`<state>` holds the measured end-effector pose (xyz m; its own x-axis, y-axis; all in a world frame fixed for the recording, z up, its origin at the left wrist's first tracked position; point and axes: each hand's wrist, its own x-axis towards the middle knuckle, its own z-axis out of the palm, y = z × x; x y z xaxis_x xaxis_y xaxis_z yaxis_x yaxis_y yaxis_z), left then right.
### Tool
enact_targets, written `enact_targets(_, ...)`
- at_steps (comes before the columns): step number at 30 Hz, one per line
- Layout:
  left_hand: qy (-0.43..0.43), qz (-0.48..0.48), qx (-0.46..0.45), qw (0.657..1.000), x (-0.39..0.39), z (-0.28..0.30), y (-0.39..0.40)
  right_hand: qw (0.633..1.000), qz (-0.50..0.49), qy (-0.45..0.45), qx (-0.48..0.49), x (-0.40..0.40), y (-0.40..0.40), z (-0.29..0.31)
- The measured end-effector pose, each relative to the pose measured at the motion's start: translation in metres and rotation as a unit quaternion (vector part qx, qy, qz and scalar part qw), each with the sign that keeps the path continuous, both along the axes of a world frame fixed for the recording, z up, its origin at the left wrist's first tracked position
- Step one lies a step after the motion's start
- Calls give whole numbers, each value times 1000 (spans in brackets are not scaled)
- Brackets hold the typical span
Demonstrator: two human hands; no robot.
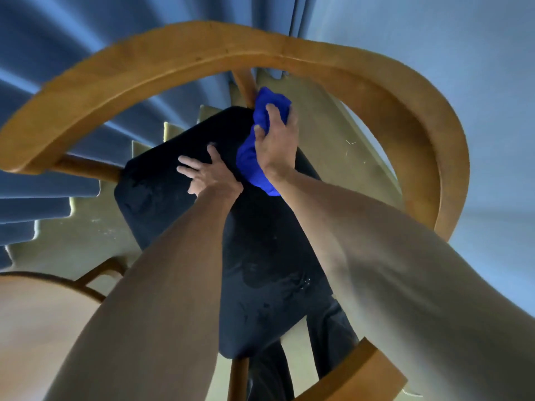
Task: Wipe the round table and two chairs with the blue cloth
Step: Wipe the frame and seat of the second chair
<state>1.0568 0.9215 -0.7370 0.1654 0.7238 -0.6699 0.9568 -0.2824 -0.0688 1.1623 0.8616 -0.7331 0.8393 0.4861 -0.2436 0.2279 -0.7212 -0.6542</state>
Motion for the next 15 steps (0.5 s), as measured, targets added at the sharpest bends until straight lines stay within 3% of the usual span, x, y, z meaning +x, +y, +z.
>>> enact_targets(4, 82, -58, -31, 994, 11, 1, 10, 981, 6, -27, -192, 7, 27, -8)
enact_targets(8, 65, -61, -19, 996, 8, -7, 5, 972, 68, -46, -221, 0, -7, -23)
enact_targets(15, 54, -72, 5, 996, 1, -9, 2, 974, -33, -80, -211, -2, -28, -22)
